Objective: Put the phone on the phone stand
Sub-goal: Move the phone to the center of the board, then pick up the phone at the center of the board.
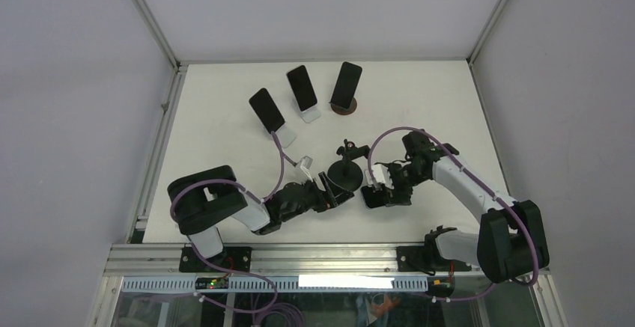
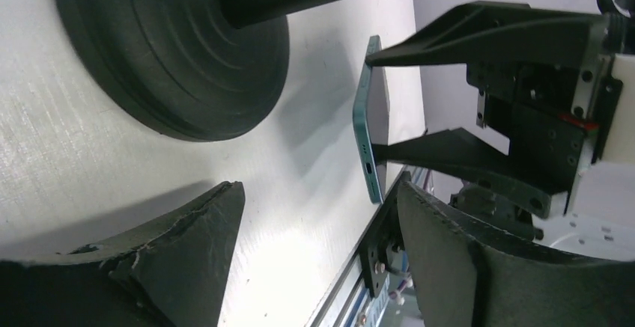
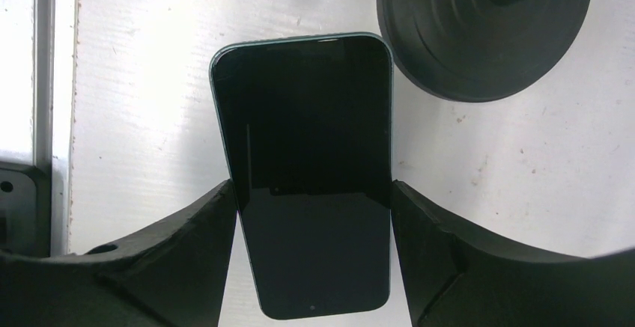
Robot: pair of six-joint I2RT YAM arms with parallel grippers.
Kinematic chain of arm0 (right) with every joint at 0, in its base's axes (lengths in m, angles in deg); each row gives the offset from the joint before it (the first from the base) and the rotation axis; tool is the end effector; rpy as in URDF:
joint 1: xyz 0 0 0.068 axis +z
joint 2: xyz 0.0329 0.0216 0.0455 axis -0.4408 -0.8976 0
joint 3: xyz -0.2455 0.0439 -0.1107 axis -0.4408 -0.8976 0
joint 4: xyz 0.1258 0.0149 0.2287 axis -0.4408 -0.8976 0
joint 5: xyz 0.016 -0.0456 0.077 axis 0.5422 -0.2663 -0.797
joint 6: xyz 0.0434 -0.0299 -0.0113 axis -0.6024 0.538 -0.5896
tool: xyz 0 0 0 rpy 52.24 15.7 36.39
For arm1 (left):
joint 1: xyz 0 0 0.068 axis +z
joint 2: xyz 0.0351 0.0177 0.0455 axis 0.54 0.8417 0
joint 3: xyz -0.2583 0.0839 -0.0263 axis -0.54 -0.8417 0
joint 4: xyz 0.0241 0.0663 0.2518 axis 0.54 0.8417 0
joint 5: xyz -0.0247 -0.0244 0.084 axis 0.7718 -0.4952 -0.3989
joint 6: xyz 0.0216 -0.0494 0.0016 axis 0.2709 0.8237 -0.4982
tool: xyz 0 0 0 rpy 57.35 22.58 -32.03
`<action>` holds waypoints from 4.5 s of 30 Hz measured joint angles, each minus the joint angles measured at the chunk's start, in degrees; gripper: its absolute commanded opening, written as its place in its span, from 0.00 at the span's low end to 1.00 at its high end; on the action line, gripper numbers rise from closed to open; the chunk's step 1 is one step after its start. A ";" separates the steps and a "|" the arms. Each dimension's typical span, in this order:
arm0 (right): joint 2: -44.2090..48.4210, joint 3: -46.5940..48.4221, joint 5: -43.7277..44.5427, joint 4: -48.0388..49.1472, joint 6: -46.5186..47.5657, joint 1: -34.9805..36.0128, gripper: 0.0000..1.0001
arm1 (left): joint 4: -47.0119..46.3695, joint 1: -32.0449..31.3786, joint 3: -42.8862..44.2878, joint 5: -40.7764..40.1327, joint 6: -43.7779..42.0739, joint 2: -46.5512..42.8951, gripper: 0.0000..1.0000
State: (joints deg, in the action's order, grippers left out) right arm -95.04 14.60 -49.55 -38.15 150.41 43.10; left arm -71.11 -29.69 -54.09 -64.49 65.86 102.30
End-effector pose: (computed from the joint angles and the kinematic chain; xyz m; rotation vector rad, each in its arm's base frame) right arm 0.1748 0.0757 0.1939 -2.1053 1.4974 0.5829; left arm 0.1287 -0.2361 0.1161 -0.1441 2.1452 -1.3152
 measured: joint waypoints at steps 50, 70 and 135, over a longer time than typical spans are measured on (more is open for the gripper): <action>-0.87 -1.60 4.81 8.96 -17.46 13.62 0.99 | -16.28 -3.28 4.76 -4.35 13.64 17.14 0.00; 5.53 8.26 6.19 -11.54 -15.87 0.87 0.99 | -16.33 -3.28 2.25 1.64 -0.52 11.58 0.00; -0.79 6.56 -22.53 -16.09 -15.41 -0.39 0.00 | -2.89 -3.28 -4.74 12.98 -47.69 -23.96 0.02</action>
State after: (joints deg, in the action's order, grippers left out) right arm -95.83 21.16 -72.08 -54.24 135.00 42.71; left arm -74.00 -32.96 -58.83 -51.51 18.17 78.35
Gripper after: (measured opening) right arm 0.152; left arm 0.101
